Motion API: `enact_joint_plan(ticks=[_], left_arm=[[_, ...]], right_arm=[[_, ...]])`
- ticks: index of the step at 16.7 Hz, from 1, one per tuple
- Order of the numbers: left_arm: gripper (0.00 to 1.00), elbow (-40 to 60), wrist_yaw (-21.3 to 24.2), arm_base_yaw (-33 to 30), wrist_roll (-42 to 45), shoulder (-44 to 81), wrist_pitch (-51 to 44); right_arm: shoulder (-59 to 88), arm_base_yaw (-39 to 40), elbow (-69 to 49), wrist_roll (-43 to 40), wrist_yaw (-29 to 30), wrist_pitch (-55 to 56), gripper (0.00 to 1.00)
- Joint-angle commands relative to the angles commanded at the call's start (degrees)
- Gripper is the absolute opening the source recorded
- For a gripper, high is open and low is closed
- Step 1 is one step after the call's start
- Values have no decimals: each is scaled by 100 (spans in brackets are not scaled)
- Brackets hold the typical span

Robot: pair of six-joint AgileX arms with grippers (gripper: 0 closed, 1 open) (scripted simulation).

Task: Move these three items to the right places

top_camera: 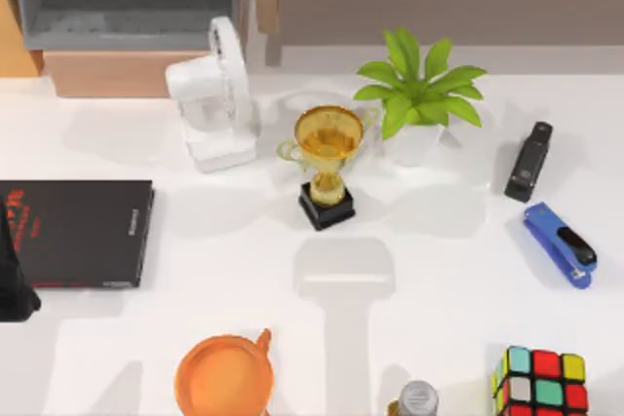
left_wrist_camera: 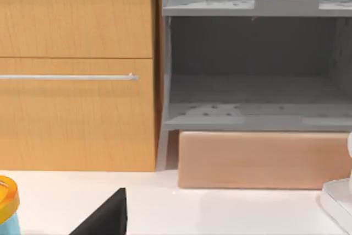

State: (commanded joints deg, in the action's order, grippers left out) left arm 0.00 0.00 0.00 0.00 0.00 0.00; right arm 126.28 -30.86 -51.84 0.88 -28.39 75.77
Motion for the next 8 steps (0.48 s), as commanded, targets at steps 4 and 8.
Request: enact_joint_plan(ticks=[4,8], left_arm=[[100,0,0,0,0,0,0],[100,0,0,0,0,0,0]], right_arm=[[6,0,1,0,0,6,8],[6,0,1,0,0,6,38]])
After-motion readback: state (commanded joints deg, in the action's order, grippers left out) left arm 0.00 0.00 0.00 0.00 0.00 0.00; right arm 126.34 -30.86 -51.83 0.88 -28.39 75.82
